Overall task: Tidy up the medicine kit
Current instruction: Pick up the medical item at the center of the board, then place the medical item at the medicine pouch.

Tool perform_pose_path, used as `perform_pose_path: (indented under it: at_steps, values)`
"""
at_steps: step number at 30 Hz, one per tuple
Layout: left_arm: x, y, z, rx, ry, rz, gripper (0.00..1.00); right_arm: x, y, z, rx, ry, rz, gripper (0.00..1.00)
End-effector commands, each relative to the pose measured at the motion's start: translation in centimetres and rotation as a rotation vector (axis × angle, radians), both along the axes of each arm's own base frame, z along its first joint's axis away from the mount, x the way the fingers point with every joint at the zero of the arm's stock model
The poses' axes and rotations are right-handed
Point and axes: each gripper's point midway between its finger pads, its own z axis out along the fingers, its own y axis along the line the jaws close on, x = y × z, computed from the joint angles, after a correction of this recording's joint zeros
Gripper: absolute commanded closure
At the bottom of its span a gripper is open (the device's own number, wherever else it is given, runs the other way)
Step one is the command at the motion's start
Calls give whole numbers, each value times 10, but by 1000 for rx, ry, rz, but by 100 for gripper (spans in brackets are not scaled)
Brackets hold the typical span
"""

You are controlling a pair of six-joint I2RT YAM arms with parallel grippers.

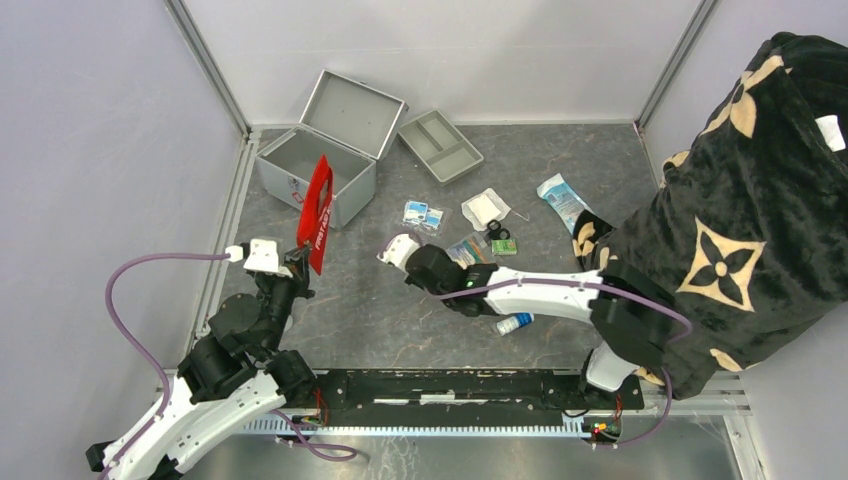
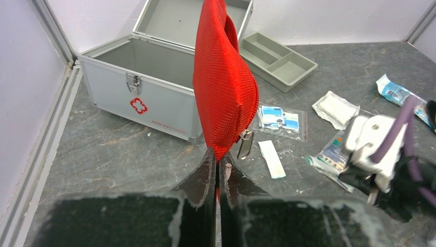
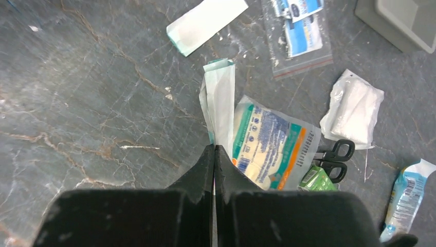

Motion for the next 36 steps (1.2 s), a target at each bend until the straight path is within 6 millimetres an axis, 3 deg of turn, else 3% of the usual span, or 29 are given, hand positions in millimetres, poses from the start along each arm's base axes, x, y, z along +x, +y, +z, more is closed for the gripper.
perform_pose_path:
  at_steps: [1, 9, 14, 23, 29, 36]
  values:
    - [-2, -12, 15, -46, -38, -67, 98, 3, 3, 38, 192, -8, 43, 100]
    - [-6, -47, 11, -1, -36, -246, 98, -1, -29, 76, 323, -49, 178, 100]
    - [-10, -74, 5, 40, -9, -377, 98, -13, -44, 97, 293, -96, 323, 100]
    - [-22, -117, -8, 91, 40, -601, 98, -53, -42, 153, 245, -208, 684, 100]
    - [-30, -141, -21, 125, 100, -727, 98, -66, -44, 170, 158, -184, 811, 100]
    - [-31, -148, -29, 169, 122, -764, 98, -74, -46, 187, 107, -116, 860, 100]
